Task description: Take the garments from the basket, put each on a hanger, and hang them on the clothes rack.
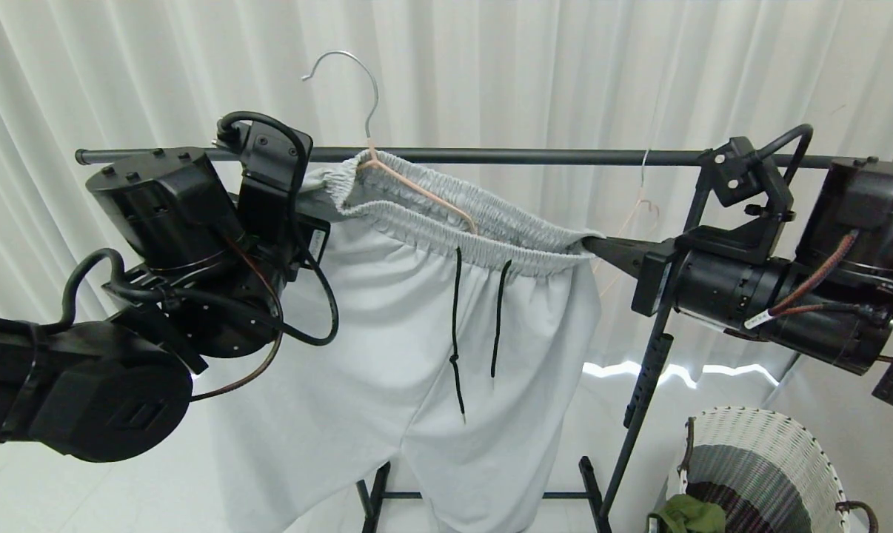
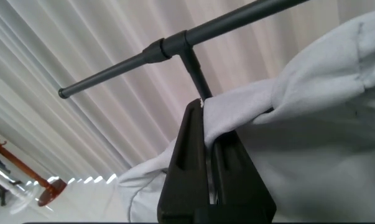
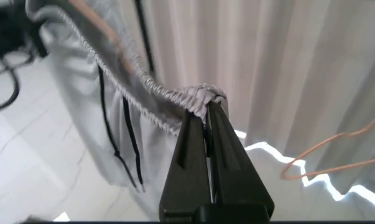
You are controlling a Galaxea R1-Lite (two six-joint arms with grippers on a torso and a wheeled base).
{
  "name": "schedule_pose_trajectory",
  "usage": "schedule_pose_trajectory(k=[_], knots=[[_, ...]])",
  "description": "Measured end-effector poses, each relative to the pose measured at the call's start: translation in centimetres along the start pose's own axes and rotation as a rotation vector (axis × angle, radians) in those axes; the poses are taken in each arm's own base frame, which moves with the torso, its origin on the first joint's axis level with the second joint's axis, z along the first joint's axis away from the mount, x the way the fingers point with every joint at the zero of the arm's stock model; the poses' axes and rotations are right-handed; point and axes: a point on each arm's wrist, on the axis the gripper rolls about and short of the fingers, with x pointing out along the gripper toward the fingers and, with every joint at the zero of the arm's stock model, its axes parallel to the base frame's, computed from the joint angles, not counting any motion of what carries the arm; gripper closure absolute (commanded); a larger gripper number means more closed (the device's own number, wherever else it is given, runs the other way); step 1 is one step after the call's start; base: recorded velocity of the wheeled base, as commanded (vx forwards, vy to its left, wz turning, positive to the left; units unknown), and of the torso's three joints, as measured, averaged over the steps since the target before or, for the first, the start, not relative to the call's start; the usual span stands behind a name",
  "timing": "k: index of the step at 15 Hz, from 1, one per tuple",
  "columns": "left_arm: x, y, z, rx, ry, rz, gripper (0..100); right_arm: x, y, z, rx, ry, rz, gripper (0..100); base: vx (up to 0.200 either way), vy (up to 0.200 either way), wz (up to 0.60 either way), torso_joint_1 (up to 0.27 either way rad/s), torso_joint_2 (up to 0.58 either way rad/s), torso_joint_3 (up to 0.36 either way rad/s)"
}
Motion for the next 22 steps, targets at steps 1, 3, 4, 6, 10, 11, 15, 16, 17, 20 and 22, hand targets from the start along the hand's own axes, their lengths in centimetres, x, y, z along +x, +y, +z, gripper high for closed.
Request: schedule_pose_trajectory(k=[1, 3, 4, 6, 10, 11, 15, 16, 17, 20, 22], knots=[[0.0, 0.0, 0.0, -0.011, -0.002, -0.001, 100, 0.0, 0.2, -0.2, -0.008, 0.007, 0.009, 0, 0.000, 0.000, 0.00, 0.000, 0.00, 0.000], [-0.1, 0.0, 0.1, -0.030, -0.005, -0.003, 100, 0.0, 0.4, -0.3, -0.021, 0.011, 0.014, 0, 0.000, 0.000, 0.00, 0.000, 0.00, 0.000], [-0.2, -0.1, 0.2, -0.041, -0.012, -0.011, 100, -0.1, 0.5, -0.3, -0.023, 0.008, 0.016, 0, 0.000, 0.000, 0.00, 0.000, 0.00, 0.000], [-0.5, -0.6, 0.5, -0.047, -0.031, -0.036, 100, -0.4, 0.6, 0.5, -0.033, -0.015, 0.031, 0, 0.000, 0.000, 0.00, 0.000, 0.00, 0.000], [-0.5, -1.6, 0.7, -0.046, -0.038, -0.063, 100, -1.1, 1.4, 3.1, -0.100, -0.007, 0.199, 0, 0.000, 0.000, 0.00, 0.000, 0.00, 0.000], [-0.6, -2.1, 0.7, -0.044, -0.039, -0.074, 100, -1.4, 1.6, 3.5, -0.135, -0.008, 0.245, 0, 0.000, 0.000, 0.00, 0.000, 0.00, 0.000], [-1.2, -3.6, 1.4, -0.050, -0.062, -0.122, 100, -1.2, 2.8, 3.2, -0.169, 0.072, 0.314, 0, 0.000, 0.000, 0.00, 0.000, 0.00, 0.000], [-1.5, -4.0, 1.6, -0.052, -0.067, -0.136, 100, -0.9, 3.1, 3.3, -0.179, 0.090, 0.327, 0, 0.000, 0.000, 0.00, 0.000, 0.00, 0.000], [-1.6, -4.2, 1.6, -0.052, -0.070, -0.143, 100, -0.5, 3.4, 3.3, -0.190, 0.107, 0.341, 0, 0.000, 0.000, 0.00, 0.000, 0.00, 0.000], [-1.8, -4.8, 1.7, -0.073, -0.072, -0.160, 100, 1.0, 3.9, 3.2, -0.204, 0.142, 0.366, 0, 0.000, 0.000, 0.00, 0.000, 0.00, 0.000], [-2.1, -5.0, 1.9, -0.084, -0.075, -0.173, 100, 2.3, 4.0, 3.3, -0.209, 0.143, 0.371, 0, 0.000, 0.000, 0.00, 0.000, 0.00, 0.000]])
